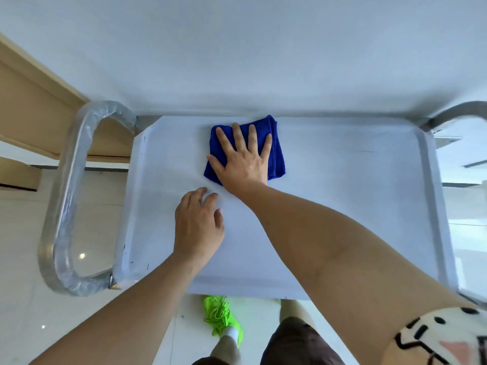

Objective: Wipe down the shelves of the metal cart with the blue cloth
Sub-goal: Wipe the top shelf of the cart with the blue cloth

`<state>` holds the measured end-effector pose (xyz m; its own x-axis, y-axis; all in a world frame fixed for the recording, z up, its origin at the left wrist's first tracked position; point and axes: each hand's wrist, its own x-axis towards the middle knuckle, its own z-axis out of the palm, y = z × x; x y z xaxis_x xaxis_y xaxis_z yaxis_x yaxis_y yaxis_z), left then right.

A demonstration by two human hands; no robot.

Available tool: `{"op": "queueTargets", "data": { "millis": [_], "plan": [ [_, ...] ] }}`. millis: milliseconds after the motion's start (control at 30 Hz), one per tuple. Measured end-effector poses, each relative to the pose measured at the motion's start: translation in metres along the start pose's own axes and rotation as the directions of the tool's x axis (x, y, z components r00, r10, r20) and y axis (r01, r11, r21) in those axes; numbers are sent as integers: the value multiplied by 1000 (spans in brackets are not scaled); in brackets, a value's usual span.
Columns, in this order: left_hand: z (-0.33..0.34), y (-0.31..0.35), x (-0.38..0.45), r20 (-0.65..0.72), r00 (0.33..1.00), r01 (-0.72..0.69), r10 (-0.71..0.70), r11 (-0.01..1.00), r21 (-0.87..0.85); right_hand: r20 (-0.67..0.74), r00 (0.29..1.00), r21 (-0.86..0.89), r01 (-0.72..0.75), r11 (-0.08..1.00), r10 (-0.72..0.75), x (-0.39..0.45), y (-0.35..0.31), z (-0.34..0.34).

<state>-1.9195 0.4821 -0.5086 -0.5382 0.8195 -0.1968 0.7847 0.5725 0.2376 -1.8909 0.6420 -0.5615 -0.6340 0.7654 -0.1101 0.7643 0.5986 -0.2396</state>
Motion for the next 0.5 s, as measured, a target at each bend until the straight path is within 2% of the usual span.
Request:
{"op": "queueTargets", "data": {
  "millis": [300,500],
  "plan": [
    [25,116,16,38,985,-165,167,985,-45,-44,977,39,-208,977,210,-37,141,-29],
    [39,170,14,45,978,-202,206,976,-80,-34,942,40,-332,942,333,-57,220,-47]
  ]
}}
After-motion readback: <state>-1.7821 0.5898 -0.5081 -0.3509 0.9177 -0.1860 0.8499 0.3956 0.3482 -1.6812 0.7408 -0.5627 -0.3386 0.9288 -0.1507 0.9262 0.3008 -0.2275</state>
